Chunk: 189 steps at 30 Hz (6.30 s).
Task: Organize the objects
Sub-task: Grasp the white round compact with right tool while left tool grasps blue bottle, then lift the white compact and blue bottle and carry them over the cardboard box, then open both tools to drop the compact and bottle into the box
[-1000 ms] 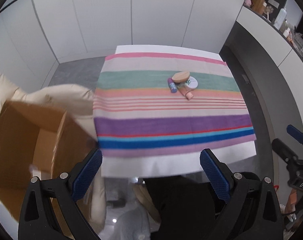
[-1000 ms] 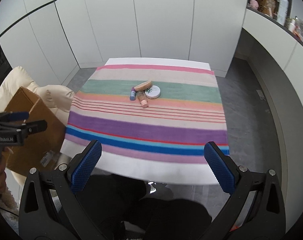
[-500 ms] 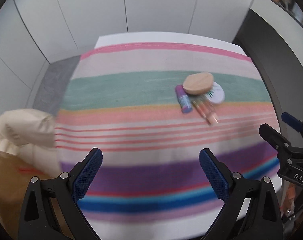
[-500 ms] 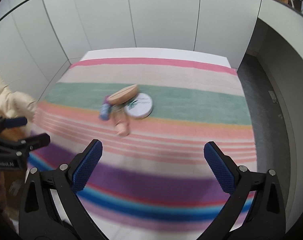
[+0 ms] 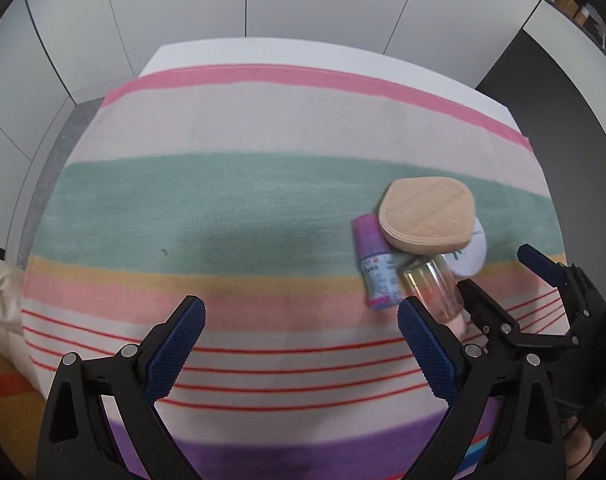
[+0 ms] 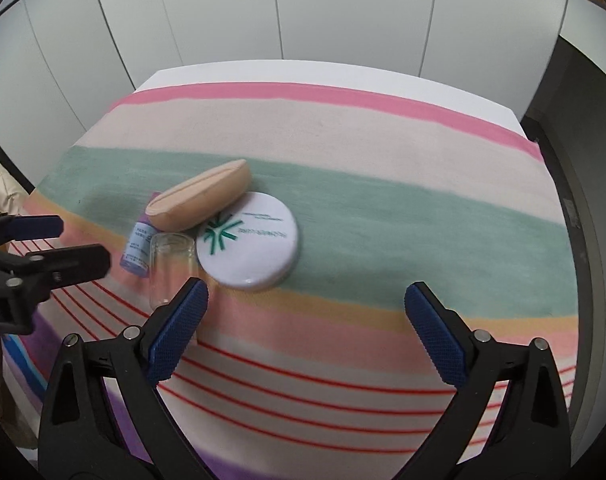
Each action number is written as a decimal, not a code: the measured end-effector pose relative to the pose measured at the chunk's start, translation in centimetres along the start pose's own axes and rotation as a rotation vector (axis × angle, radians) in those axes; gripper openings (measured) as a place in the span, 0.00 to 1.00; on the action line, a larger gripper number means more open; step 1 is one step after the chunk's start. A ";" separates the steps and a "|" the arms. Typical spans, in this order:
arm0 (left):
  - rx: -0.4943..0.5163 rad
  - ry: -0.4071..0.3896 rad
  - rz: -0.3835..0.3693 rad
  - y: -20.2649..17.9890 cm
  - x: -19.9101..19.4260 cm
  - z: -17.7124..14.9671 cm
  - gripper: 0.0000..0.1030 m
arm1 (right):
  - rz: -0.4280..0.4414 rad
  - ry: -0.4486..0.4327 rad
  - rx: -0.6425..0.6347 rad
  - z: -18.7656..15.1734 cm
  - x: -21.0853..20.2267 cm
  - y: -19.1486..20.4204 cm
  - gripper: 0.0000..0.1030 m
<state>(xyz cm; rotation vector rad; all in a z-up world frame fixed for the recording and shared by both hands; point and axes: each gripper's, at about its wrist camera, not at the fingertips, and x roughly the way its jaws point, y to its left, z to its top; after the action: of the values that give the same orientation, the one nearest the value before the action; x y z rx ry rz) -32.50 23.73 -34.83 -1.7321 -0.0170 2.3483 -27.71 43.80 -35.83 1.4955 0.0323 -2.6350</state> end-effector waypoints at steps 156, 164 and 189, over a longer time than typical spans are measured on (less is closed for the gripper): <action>-0.139 -0.197 0.225 14.3 -31.0 -21.1 0.19 | 0.169 0.008 0.139 -8.2 -20.1 3.8 0.36; -0.218 -0.214 0.241 17.4 -31.8 -21.1 0.19 | 0.194 -0.030 0.039 -6.0 -21.0 9.5 0.38; -0.382 -0.185 0.340 26.1 -33.5 -26.0 0.19 | 0.384 -0.073 -0.329 -4.0 -26.4 30.1 0.38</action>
<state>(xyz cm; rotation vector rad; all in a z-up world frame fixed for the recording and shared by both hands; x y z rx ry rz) -3.06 -11.10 -14.84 -1.7861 -0.2339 2.9068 -7.70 16.48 -14.14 1.1643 0.1486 -2.2449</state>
